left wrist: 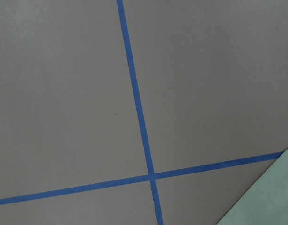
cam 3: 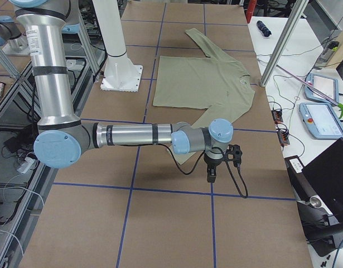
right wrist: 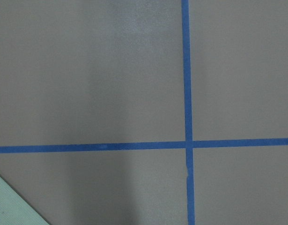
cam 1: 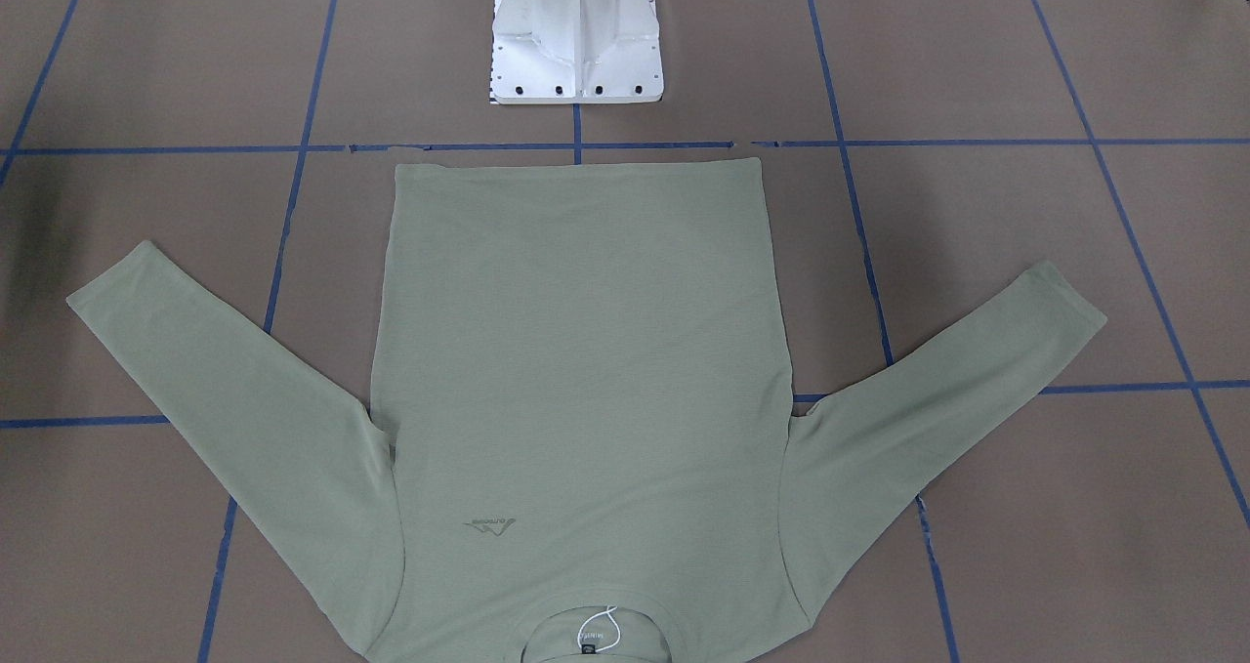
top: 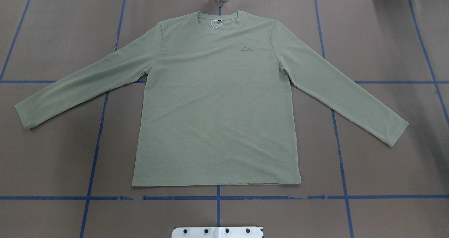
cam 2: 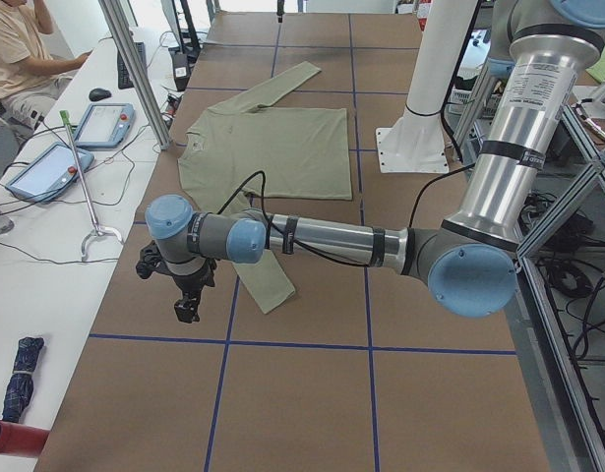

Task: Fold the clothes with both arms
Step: 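Move the right gripper toward the cuff of the sleeve nearest it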

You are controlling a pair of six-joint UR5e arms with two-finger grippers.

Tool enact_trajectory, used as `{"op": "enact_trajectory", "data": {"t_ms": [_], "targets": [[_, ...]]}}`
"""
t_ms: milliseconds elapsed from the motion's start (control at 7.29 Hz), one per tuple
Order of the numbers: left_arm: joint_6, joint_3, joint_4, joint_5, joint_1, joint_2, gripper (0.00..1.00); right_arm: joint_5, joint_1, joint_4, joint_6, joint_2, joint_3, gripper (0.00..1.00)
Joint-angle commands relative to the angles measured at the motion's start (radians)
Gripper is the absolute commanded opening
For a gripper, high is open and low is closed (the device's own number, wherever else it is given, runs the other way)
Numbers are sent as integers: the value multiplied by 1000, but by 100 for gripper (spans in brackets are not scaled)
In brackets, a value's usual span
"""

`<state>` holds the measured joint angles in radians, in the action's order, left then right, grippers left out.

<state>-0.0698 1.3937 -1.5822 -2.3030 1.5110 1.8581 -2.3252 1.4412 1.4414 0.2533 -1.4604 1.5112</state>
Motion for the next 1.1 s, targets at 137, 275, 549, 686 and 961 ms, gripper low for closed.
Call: {"op": "enact_trajectory", "data": {"t_ms": [137, 275, 549, 686, 961], "targets": [[-12, 128, 4, -76, -5, -66, 100, -2, -2, 1, 4, -1, 1, 100], [-12, 126, 1, -69, -5, -83, 100, -5, -2, 1, 6, 0, 6, 100], [-10, 125, 1, -70, -8, -103, 100, -2, -25, -33, 3, 3, 9, 100], [-10, 126, -4, -75, -14, -106, 100, 3, -77, -177, 12, -17, -3, 100], [-13, 136, -34, -84, -20, -93, 100, 21, -175, -333, 183, -46, -17, 100]]}}
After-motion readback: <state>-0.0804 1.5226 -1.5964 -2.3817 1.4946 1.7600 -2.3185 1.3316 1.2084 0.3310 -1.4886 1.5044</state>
